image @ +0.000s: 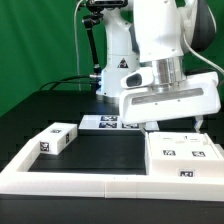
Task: Assemble cabinet
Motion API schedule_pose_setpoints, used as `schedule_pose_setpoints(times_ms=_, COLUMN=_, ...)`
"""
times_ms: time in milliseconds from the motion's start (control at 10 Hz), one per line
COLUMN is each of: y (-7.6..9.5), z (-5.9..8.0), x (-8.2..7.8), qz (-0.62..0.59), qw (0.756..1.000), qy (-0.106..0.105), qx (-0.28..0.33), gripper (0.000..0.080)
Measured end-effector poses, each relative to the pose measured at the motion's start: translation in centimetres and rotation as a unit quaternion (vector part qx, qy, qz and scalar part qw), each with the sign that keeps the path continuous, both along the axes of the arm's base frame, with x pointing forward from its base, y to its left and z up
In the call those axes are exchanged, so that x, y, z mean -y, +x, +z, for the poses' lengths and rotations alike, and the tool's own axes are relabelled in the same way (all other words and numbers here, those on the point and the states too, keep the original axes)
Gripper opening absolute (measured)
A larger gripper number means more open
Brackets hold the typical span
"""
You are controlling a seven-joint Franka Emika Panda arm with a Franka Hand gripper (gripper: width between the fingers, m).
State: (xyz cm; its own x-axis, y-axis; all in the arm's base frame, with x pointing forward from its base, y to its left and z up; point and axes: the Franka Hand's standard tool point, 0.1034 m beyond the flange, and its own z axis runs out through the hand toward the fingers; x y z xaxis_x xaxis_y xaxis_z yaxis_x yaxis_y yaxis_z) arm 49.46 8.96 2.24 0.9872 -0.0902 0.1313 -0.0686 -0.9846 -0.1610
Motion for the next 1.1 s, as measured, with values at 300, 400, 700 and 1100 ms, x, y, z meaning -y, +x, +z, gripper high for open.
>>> schedule_pose_setpoints(times_ms=300, y=0.1, z=-1.0, x=-0.3, qz=0.019, qw=1.000, qy=-0.022, qx=0.002, gripper=0.0797)
schedule_pose_setpoints(times_ms=400, y=0.1, z=-1.0, x=-0.6, qz=0.026, qw=0.999, qy=-0.028, qx=0.002, gripper=0.0797)
schedule_pose_setpoints(times_ms=700, y=0.2, z=-1.3, x=-0.5, qz=0.032, qw=0.999, qy=-0.037, qx=0.015, gripper=0.0797)
schedule_pose_setpoints(times_ms=1100, y=0.5, z=-1.7, x=0.5, qz=0.043, qw=0.997, qy=-0.044, qx=0.039, gripper=0.0663)
